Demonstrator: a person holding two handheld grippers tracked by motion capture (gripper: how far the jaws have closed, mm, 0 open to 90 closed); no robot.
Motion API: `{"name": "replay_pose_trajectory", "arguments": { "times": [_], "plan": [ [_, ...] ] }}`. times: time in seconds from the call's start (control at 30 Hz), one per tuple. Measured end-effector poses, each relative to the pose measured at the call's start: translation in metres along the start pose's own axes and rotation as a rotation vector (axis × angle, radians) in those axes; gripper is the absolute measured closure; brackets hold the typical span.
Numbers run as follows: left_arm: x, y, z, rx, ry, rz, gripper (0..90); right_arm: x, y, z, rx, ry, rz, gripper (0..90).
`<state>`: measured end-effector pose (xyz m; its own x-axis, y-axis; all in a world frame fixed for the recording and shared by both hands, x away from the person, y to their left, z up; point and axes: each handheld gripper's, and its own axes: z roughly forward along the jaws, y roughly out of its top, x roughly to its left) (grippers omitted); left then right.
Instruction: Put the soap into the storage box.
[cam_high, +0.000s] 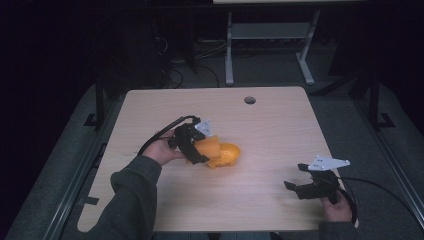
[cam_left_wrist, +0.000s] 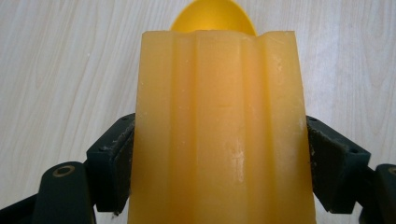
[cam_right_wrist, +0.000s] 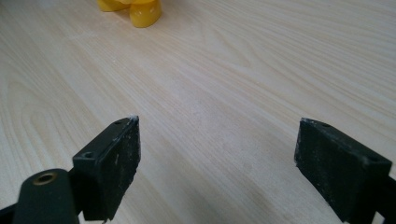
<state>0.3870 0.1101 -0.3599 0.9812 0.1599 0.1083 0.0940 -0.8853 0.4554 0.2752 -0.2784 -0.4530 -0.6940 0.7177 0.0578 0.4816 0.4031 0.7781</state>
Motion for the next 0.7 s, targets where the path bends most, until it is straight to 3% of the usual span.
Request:
{"name": "replay_pose_trajectory", "arguments": {
  "times": [0.33,0.7],
  "plan": [
    [0.003,0.017,0.011,-0.002,-0.032,0.023,20.8,-0.001,0.0,-0.002,-0.007,-0.003,0.006,14.0],
    [0.006,0.026,0.025,-0.007,-0.061,0.036,20.8,-0.001,0.0,-0.001,-0.007,-0.001,0.0,13.9]
  ]
}}
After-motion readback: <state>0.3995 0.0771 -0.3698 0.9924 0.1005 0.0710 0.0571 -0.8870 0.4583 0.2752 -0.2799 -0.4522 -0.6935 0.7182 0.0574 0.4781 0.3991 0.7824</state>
